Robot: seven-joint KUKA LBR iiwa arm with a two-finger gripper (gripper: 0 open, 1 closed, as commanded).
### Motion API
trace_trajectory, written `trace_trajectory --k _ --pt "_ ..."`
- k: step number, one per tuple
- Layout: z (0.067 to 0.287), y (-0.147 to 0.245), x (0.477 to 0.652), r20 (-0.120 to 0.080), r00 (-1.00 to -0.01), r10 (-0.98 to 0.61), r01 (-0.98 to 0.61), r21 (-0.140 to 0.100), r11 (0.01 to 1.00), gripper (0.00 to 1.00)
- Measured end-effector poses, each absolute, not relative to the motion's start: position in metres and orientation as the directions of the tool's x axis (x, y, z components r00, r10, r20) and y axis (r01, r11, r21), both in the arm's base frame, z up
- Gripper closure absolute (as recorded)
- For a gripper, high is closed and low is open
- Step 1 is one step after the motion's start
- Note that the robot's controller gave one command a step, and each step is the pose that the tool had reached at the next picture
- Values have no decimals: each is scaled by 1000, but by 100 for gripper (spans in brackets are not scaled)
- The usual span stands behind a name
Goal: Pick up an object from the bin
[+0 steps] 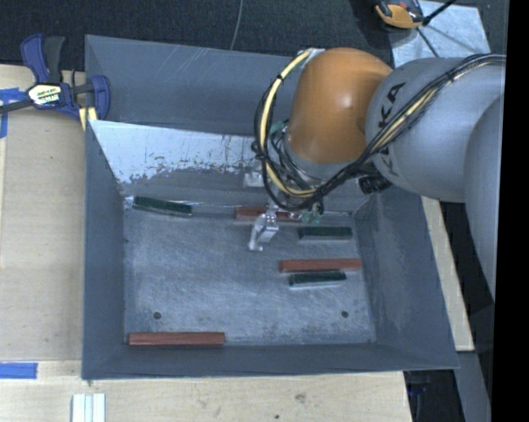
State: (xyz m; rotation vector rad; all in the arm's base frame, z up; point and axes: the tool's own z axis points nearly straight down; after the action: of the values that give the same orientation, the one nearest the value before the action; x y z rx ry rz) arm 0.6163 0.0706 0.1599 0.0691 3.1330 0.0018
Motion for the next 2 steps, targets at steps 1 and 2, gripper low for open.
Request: trace_trajectory --k 1,2 --pt "73 47 623 8 -979 206 206 1 979 0" --pt "81 50 621 4 -979 204 204 0 979 0"
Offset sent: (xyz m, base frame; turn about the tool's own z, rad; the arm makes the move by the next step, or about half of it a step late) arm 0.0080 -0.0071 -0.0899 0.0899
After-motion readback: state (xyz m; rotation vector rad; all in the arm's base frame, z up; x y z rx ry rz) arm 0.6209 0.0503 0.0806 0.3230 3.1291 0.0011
